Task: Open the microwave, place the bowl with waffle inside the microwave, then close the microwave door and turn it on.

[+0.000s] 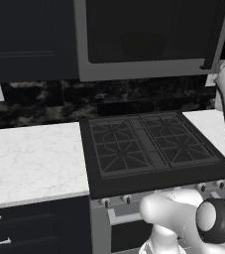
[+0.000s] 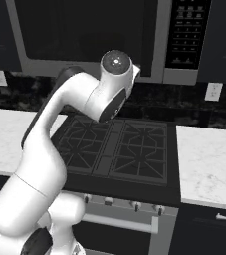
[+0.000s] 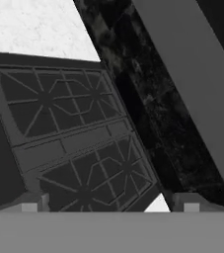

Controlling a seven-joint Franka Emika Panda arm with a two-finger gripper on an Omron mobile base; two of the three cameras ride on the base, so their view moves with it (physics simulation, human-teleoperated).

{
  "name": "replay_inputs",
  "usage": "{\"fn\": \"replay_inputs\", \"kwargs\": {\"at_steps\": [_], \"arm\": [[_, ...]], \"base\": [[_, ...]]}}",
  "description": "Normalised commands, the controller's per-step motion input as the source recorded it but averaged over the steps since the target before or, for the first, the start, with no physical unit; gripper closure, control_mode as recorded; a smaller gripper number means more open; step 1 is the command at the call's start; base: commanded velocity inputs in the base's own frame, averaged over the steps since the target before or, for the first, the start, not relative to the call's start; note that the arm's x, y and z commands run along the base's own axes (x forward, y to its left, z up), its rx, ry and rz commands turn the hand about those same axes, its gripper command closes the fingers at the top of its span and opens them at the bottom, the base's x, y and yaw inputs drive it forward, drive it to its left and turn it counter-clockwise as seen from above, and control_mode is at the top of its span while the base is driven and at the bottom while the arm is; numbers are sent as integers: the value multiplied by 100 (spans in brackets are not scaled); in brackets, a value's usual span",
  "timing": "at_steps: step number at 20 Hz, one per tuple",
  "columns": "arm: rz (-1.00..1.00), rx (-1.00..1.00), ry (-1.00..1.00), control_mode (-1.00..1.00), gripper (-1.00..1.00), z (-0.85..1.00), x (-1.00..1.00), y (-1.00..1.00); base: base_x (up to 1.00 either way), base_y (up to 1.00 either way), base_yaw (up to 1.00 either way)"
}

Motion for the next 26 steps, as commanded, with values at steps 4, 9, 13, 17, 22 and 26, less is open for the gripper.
{"fn": "replay_inputs", "kwargs": {"at_steps": [4,9,13,17,22,26], "arm": [[26,0,-50,-100,-100,18,-71,-20],[22,-2,-52,-100,-100,48,-56,-29],[14,-8,-34,-100,-100,66,-38,-21],[9,-20,-22,-100,-100,64,-13,-45],[11,-25,-11,-100,-100,33,-3,-55],[14,-22,-7,-100,-100,-1,1,-64]], "base": [[0,0,0],[0,0,0],[0,0,0],[0,0,0],[0,0,0],[0,0,0]]}}
